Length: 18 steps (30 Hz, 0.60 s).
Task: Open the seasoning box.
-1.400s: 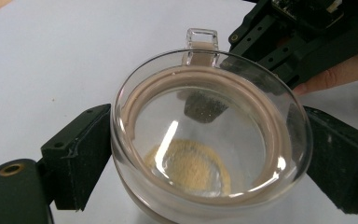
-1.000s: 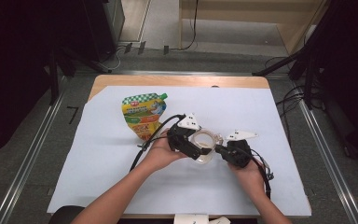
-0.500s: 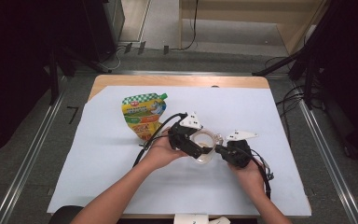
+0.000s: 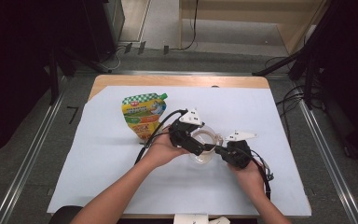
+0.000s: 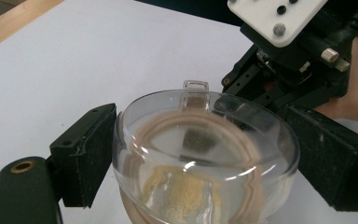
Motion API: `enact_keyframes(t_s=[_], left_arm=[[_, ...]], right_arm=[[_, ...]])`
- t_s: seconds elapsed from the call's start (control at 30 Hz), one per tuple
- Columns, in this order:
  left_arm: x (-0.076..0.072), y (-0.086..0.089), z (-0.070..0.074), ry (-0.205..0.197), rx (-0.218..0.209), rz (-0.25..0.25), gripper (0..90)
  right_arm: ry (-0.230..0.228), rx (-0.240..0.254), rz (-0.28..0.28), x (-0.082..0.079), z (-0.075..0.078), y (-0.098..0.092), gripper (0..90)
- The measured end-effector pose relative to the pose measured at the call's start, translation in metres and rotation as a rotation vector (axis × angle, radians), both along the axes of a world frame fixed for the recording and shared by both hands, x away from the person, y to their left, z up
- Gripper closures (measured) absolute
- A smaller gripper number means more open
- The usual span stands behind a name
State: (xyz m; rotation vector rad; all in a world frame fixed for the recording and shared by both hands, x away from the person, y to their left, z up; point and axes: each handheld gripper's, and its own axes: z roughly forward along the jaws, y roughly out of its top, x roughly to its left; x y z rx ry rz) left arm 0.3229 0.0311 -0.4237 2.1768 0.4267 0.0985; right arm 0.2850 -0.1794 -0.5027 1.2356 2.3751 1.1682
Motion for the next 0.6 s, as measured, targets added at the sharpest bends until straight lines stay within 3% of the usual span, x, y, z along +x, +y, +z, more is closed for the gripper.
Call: enact_keyframes(t_s=[0.27,0.43,0.6], left_arm=[[0.008,-0.009,0.012,0.000,-0.001,-0.021,13.3],[0.011,-0.019,0.020,-0.002,0.007,-0.042,13.3],[0.015,-0.029,0.026,0.003,0.016,-0.057,13.2]], right_arm=[[0.001,0.059,-0.004,-0.007,0.007,-0.006,90.0],[-0.023,0.068,0.011,-0.017,0.017,-0.009,90.0],[-0.018,0.083,0.022,-0.025,0.026,-0.014,90.0]])
